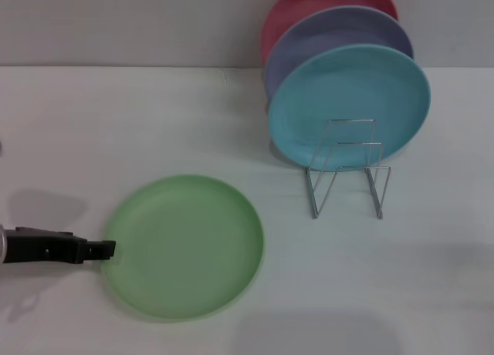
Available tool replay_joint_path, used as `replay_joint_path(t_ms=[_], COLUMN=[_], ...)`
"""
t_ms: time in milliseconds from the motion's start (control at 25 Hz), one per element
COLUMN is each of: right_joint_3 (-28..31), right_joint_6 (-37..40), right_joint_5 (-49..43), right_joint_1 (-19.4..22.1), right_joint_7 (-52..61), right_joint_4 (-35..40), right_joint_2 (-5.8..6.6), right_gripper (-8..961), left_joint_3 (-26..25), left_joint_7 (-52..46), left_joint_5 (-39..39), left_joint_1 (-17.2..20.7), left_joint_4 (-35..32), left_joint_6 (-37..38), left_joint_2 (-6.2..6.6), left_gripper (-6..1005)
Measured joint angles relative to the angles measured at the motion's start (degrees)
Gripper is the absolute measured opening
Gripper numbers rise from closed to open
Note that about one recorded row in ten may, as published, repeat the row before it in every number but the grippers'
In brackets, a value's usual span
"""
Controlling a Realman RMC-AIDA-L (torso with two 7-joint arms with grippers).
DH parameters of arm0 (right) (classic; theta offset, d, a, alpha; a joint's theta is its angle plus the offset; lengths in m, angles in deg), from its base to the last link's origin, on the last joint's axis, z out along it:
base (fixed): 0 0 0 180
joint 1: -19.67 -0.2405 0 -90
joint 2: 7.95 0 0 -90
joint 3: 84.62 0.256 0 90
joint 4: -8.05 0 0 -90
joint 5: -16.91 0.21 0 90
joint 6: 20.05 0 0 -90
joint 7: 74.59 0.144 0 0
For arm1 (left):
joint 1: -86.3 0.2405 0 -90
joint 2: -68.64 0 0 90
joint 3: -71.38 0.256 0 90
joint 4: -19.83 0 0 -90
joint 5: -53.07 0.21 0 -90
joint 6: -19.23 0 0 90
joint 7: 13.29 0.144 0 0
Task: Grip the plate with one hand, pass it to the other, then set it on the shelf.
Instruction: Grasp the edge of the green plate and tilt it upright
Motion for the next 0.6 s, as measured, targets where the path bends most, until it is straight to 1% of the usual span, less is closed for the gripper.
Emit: replay_joint_path(t_ms=[200, 480, 600], right_joint_3=[0.0, 0.0, 0.0], right_joint_6=[0.0, 0.0, 0.0], right_joint_5=[0.0, 0.0, 0.0], right_joint_1=[0.0, 0.0, 0.0], right_joint_7=[0.0, 0.0, 0.0], right_joint_4=[0.1, 0.3, 0.3], right_joint_2=[0.00, 0.00, 0.00], right_gripper=[816, 816, 816], left_joint_3=[0.9, 1.0, 1.0], left_joint_7=[-0.2, -0.1, 0.4], left_joint_5=[0.0, -0.1, 0.4], left_joint_1=[-0.7, -1.4, -1.8], left_joint_4=[1.5, 2.0, 2.1], left_joint_6=[0.0, -0.3, -0.3], left_joint_2=[0.04, 0.08, 0.08], left_gripper=[797, 797, 763])
